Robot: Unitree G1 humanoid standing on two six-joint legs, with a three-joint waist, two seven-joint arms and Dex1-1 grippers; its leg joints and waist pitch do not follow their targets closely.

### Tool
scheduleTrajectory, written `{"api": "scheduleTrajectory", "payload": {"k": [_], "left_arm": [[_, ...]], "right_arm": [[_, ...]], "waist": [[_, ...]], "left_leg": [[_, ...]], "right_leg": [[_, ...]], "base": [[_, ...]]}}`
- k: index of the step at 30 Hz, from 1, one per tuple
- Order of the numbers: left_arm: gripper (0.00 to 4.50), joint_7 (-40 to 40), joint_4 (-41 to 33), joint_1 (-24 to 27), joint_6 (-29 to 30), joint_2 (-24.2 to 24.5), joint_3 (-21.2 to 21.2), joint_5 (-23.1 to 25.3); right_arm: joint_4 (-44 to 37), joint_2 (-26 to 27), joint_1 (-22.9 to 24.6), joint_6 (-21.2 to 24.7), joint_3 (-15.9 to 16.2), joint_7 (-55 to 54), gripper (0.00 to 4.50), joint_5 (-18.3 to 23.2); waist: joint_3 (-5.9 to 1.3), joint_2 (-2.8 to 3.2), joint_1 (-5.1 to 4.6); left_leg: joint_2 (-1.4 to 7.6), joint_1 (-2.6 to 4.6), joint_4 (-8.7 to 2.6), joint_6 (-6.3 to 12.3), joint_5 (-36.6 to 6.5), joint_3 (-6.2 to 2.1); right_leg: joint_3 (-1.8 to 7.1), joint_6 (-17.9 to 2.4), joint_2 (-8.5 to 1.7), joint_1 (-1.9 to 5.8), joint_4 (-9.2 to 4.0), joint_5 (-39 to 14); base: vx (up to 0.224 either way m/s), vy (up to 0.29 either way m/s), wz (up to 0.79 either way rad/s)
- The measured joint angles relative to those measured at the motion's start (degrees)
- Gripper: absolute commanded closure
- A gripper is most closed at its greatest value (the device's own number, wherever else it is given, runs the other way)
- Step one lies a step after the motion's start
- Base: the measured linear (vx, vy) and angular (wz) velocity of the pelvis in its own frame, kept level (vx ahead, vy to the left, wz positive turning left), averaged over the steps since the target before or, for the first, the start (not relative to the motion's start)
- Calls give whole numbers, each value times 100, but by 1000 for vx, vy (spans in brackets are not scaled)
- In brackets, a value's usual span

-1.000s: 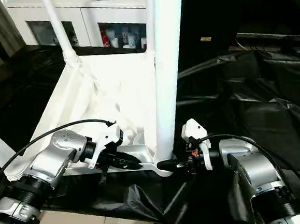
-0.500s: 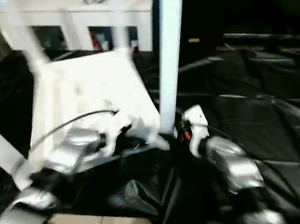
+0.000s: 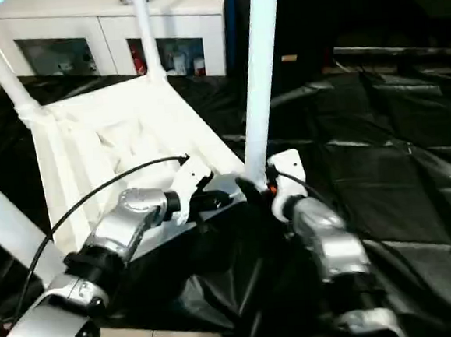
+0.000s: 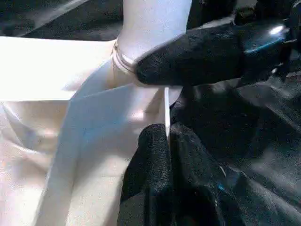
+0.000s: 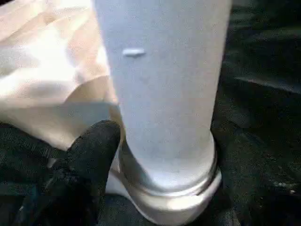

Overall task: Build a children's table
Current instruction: Rotate leg to tighten

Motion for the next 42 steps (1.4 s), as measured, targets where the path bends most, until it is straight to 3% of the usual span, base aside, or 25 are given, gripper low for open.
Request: {"api": "scheduleTrajectory", "payload": {"k": [5,11,15,20,29,38,40,42], "left_arm": [[450,-647,-288,198,-50,261,-85,-121],[450,-1600,-700,433,-118,667,-309,-245],[450,-2084,-964,526,-78,897,-464,-305],[450,-2342,-1128,584,-39,1074,-533,-350],[450,-2498,-1259,649,-16,1150,-597,-374],[450,-2426,-1249,669,31,1130,-597,-405],[450,-2093,-1154,662,63,1032,-462,-356],[450,-1668,-989,626,62,871,-342,-274]], "right_arm": [[-241,-571,137,-9,231,1052,108,22],[-627,-1173,332,52,569,2276,108,216],[-828,-1322,353,57,802,2766,108,248],[-934,-1337,390,148,857,3037,108,309],[-962,-1399,392,298,912,3252,186,448],[-1066,-1279,523,315,851,3057,198,440],[-928,-1004,534,289,718,2545,198,372],[-754,-667,474,298,535,1856,199,282]], "waist": [[6,1,51],[8,3,190],[8,4,238],[8,4,285],[9,3,300],[8,3,302],[8,2,274],[6,0,181]], "left_leg": [[2,-3,-2,1,0,0],[3,-6,5,2,-1,0],[4,-4,7,2,-1,0],[4,-4,8,2,-1,0],[4,-4,8,2,-1,0],[4,-3,8,1,-1,0],[5,6,16,-1,1,0],[4,21,15,-3,2,0]], "right_leg": [[-4,3,0,-1,1,-3],[-4,3,-1,1,1,-2],[-4,2,-1,1,5,-2],[-2,2,-1,0,7,-2],[-3,2,-1,-1,8,-3],[-3,2,-1,0,9,-3],[-1,-3,0,1,18,1],[0,9,0,7,18,-4]], "base": [[0,0,0],[0,0,0],[0,0,0],[0,0,0],[0,0,0],[0,0,0],[0,0,0],[0,0,0]]}}
